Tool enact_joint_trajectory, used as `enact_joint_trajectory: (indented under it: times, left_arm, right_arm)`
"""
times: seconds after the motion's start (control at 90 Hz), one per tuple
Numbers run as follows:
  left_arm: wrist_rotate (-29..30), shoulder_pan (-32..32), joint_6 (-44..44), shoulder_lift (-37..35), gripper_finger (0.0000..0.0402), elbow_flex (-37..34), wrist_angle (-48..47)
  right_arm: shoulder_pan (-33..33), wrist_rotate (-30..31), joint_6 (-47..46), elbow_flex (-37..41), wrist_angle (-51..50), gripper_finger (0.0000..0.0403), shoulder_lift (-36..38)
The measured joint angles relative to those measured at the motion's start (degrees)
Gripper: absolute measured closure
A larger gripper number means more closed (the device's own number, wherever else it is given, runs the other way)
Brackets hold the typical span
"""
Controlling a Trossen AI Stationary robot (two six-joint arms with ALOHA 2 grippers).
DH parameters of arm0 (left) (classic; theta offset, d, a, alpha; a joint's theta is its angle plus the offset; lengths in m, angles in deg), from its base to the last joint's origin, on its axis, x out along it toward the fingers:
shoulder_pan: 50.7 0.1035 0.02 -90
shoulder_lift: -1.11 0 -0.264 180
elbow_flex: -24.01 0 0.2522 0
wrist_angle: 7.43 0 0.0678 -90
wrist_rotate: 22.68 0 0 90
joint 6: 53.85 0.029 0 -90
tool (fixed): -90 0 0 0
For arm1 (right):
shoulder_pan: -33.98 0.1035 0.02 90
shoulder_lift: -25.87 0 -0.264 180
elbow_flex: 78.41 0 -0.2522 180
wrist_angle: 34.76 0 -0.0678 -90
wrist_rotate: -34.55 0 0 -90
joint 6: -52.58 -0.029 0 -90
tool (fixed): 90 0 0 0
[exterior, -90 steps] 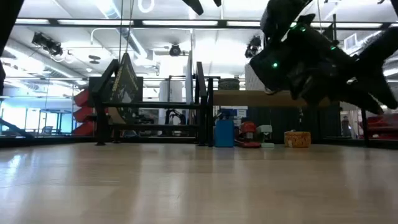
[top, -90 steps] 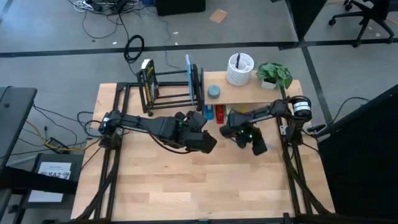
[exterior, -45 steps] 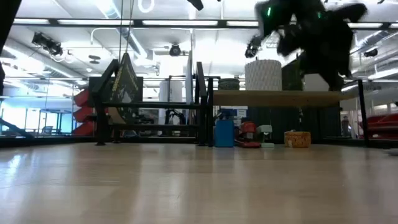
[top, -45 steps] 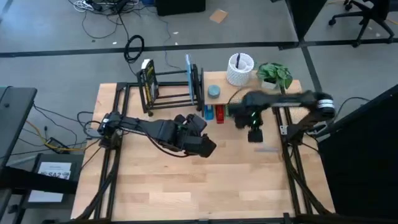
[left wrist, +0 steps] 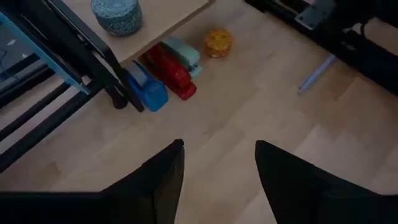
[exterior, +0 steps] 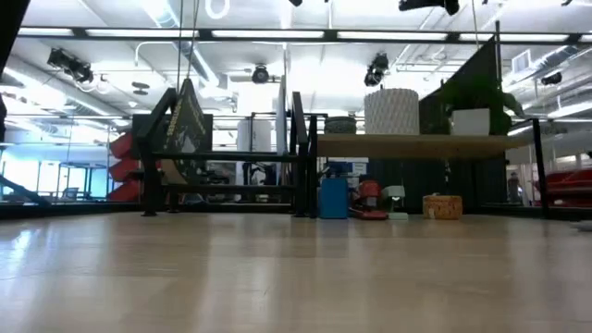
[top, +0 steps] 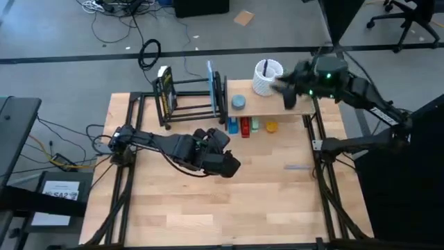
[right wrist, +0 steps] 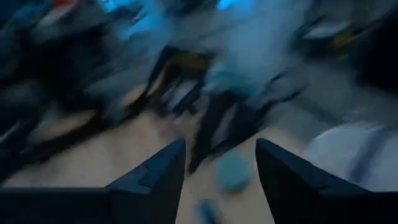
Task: Stock shelves
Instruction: Remove the violet pen from the white pen holder on the shelf
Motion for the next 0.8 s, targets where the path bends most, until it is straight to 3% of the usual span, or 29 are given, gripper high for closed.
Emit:
enact_joint_trajectory:
  times: [0.2, 0.3, 0.4, 0.578, 0.8]
  left_arm:
    - [0.00, -0.03, -0.19, 0.00, 0.0224, 0.00, 0.22]
    - [-1.07, -0.32, -0.49, 0.00, 0.0224, 0.00, 0.22]
    - [-1.53, -0.91, -0.58, 0.00, 0.0224, 0.00, 0.23]
    - [-1.61, -1.21, -0.79, 0.00, 0.0224, 0.00, -0.45]
    - [-2.16, -1.20, -3.19, 0.00, 0.0224, 0.00, -3.05]
  right_arm:
    - [-6.71, 1.13, 10.11, 0.16, 3.22, 0.0160, -6.87]
    - [-9.59, 6.69, 10.17, 0.14, 4.06, 0.0125, -9.92]
    - [-12.36, 6.89, 9.93, 0.14, 4.88, 0.0113, -13.12]
    - [-15.73, 2.29, 5.99, 0.14, 7.29, 0.0130, -18.49]
    - [-17.24, 1.31, 1.04, 0.14, 7.92, 0.0196, -22.01]
